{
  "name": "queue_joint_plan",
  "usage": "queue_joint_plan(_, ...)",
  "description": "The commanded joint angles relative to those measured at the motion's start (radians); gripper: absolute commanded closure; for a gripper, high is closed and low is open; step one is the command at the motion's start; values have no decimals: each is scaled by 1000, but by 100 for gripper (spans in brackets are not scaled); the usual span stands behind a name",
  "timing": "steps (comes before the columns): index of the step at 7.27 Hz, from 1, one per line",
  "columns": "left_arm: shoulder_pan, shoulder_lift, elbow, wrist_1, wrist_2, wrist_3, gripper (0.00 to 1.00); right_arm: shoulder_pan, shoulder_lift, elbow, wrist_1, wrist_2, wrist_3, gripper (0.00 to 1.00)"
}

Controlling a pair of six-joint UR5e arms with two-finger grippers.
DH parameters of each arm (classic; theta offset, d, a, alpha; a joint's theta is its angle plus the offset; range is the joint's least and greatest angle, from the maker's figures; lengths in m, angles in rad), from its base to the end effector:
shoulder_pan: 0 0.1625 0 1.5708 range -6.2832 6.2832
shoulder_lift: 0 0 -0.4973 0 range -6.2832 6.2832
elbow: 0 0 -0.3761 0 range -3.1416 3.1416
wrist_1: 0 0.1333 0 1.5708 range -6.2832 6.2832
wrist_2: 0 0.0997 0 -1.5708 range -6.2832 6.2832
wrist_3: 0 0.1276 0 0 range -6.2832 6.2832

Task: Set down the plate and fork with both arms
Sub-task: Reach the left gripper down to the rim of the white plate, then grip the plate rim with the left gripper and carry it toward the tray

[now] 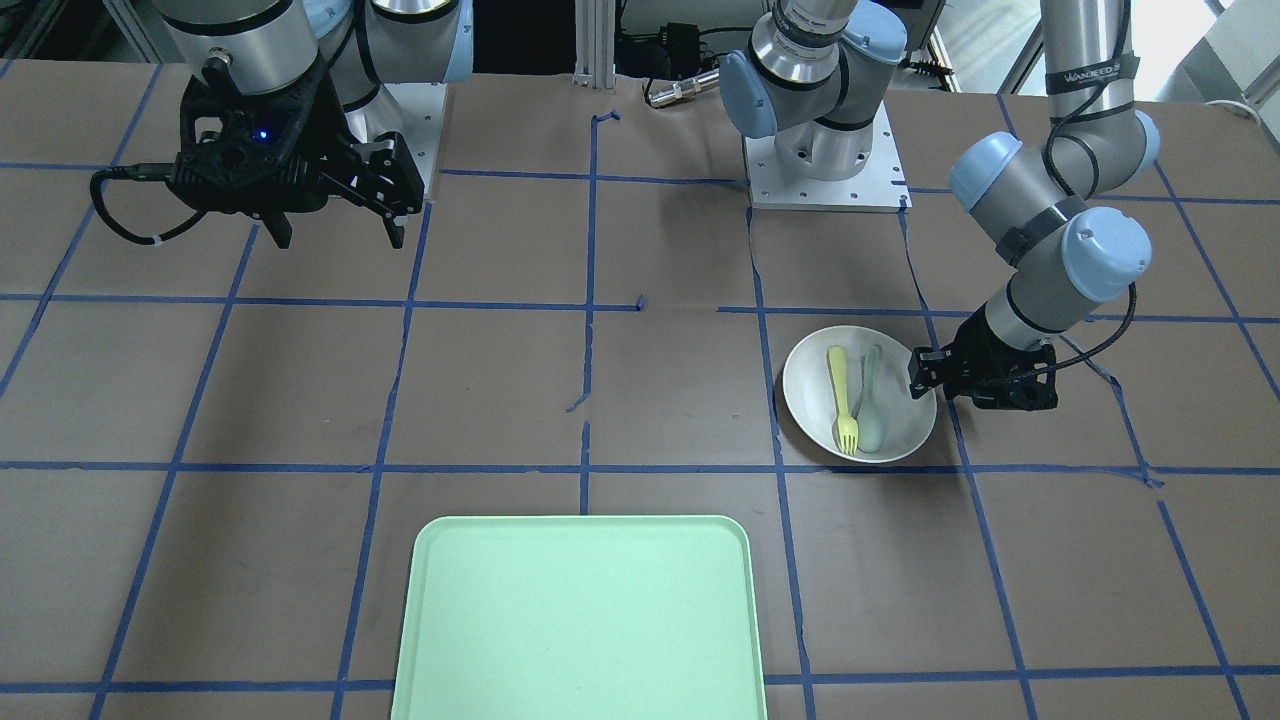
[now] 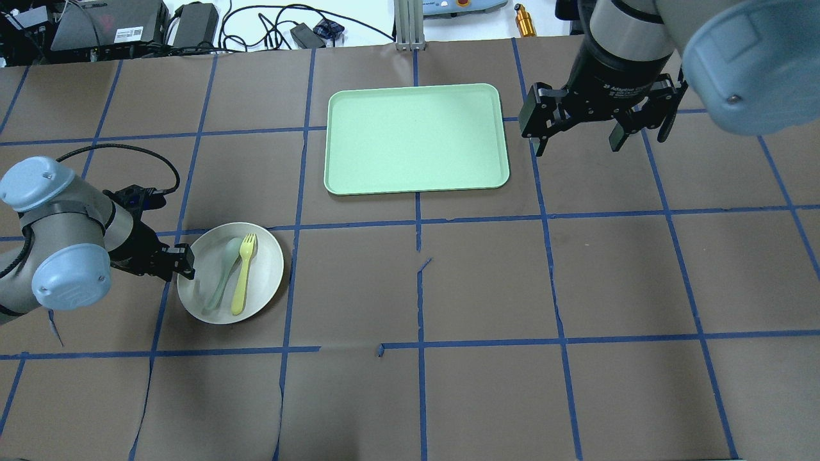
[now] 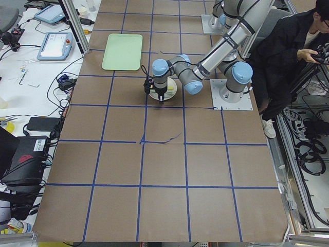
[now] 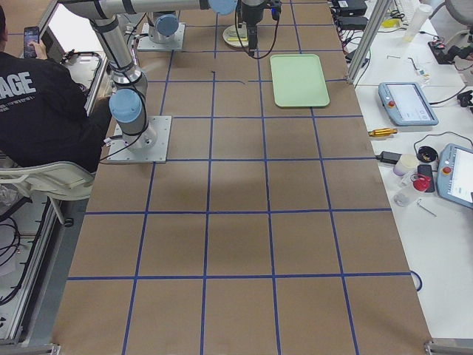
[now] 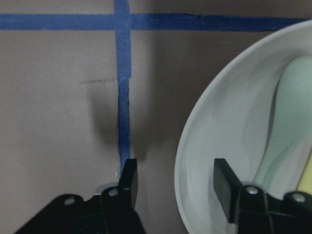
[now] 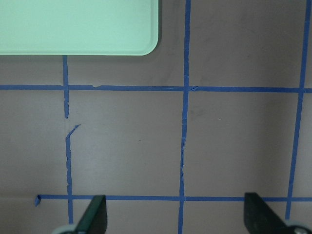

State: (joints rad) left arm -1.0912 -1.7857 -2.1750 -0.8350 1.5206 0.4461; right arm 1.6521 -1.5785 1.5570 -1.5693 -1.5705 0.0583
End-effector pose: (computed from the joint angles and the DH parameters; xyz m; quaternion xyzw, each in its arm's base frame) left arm 0.0844 -0.4651 0.2383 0.0178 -0.9987 -0.0261 0.0410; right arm 0.1714 -0.4620 0.5423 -0.0115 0.9999 -0.0100 0.0008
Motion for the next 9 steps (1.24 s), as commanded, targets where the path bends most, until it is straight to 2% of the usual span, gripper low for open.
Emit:
queue_joint_plan(1,1,-8,4,-3,6,0,100,0,0,0,0,1,0,0)
queue_joint_plan(3,-1,5,23,-10,-31,3,100,0,0,-1,0,0,0,0)
queue_joint_plan(4,-13,5,76,-71,-143,-6,100,0,3,-3,0,0,0,0)
queue_joint_plan(5,-48,-4,159,-178,-292,-48,100,0,8,-8,0,1,2,0)
queue_joint_plan(6,-135,-33,250,-208,-360,-152,100,0,8,-9,0,0,0,0)
queue_joint_plan(8,-321,-186,451,-191,-407,-355,100,0,8,-9,0,0,0,0)
queue_joint_plan(9,-391,-298,607,-196,-396,-422,100,0,8,-8,0,1,2,0)
